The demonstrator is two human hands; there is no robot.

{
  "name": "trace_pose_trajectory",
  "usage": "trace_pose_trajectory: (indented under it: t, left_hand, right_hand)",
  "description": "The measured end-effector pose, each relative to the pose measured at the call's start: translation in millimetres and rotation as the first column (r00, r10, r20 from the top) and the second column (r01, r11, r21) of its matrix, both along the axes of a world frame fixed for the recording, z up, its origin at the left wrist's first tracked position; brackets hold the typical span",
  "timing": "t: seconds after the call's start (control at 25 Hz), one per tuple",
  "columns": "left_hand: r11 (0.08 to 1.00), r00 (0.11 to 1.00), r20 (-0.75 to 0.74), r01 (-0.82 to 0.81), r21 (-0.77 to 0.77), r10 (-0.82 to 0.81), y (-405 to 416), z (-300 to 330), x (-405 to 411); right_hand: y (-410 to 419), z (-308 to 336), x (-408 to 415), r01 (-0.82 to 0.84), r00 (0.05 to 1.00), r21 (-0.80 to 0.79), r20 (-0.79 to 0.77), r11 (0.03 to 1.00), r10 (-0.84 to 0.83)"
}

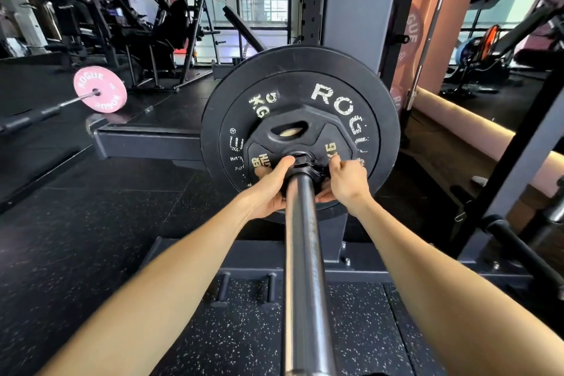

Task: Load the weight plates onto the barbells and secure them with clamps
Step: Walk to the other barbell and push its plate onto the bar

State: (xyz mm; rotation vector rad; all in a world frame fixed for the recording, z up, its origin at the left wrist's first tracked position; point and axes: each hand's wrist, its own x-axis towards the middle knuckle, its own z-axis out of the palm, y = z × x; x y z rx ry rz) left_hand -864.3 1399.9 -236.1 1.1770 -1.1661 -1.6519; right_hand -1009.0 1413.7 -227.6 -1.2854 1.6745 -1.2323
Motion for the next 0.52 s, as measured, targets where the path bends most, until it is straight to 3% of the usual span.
trace_pose_trajectory:
  t: [0.52]
  left_hand:
    - [0.997, 0.996, 0.065, 0.063, -0.041, -0.06, 141.8, 2.3, 17.2]
  right_hand:
    - [139.9, -1.0, 7.1, -0.115, 0.992, 0.06, -0.041, 0.992, 0.118]
